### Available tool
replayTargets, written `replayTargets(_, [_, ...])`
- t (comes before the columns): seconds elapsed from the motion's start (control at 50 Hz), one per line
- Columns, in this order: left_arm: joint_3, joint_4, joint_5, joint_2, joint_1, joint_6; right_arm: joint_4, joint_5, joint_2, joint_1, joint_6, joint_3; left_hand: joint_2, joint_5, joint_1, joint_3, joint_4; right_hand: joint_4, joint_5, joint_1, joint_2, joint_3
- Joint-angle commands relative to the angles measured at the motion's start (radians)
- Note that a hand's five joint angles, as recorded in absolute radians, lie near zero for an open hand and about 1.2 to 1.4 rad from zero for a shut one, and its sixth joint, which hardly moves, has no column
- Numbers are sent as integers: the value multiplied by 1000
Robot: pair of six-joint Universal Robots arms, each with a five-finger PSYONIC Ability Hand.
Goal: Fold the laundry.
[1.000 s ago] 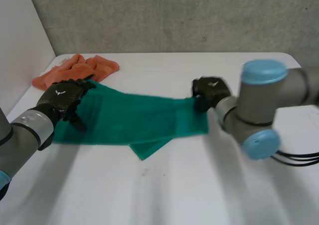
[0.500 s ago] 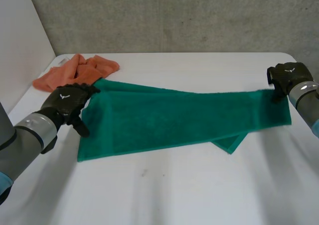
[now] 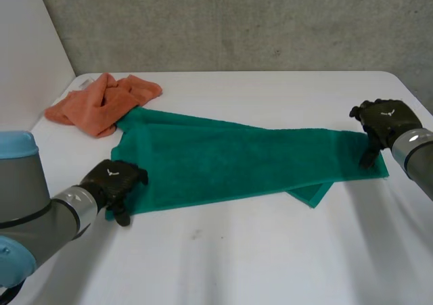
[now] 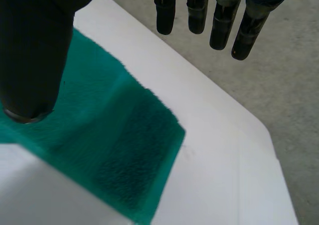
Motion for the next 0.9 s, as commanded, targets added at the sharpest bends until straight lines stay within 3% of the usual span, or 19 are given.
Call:
replayTargets(0.02, [1, 61, -70, -40, -12, -3, -55, -20, -18, 0, -3, 85, 72, 64, 75, 73, 68, -59, -69, -26, -43, -39])
replayTargets(0.78, [147, 155, -82, -175, -15, 0, -96, -23, -27, 2, -18, 139, 234, 225, 236, 234, 229, -59, -69, -26, -43, -39])
replayTargets(0.9, [170, 155, -80, -186, -15, -1, -100, -29, -27, 2, -18, 145, 380, 372, 383, 381, 376, -59, -69, -26, -43, -39])
